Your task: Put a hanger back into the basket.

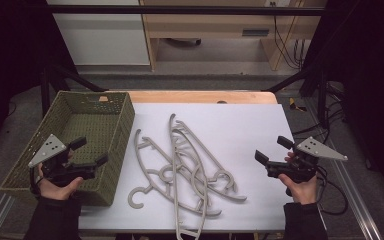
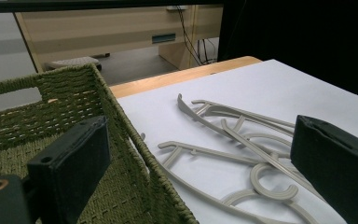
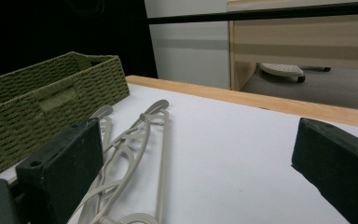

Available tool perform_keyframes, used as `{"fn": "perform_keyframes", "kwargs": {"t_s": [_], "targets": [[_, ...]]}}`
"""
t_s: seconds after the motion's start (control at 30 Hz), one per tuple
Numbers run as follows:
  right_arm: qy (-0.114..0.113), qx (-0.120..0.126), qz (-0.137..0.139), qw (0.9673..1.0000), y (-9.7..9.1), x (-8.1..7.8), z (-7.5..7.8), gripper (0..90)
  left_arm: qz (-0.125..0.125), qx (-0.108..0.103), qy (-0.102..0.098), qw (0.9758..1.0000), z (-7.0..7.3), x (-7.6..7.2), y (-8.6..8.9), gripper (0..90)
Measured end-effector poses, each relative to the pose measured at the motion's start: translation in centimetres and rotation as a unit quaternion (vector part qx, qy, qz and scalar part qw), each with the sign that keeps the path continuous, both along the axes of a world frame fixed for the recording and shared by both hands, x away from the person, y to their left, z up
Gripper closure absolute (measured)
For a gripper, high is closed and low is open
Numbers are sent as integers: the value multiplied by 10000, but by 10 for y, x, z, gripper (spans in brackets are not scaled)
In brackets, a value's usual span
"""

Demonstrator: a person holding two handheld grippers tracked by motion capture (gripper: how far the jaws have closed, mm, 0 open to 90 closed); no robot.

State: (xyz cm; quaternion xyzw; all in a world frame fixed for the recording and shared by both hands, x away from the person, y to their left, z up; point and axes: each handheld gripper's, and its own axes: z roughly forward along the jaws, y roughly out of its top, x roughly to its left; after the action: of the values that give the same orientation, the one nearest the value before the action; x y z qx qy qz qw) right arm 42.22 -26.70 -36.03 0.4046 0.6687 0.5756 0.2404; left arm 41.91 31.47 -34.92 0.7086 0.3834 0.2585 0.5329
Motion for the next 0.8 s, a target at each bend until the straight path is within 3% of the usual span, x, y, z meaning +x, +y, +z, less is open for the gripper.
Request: {"fn": "perform_keyframes", "kwargs": {"t_s": [0.27, 0.63, 0.8], "targets": [[32, -234, 37, 9997, 10, -7, 8, 30, 8, -20, -24, 10000, -1, -1, 1, 45], [228, -507, 284, 9981, 45, -13, 15, 27, 34, -15, -59, 10000, 0, -2, 3, 45], [308, -678, 421, 9963, 63, -16, 9, 39, 36, 39, -40, 10000, -1, -1, 1, 45]]}}
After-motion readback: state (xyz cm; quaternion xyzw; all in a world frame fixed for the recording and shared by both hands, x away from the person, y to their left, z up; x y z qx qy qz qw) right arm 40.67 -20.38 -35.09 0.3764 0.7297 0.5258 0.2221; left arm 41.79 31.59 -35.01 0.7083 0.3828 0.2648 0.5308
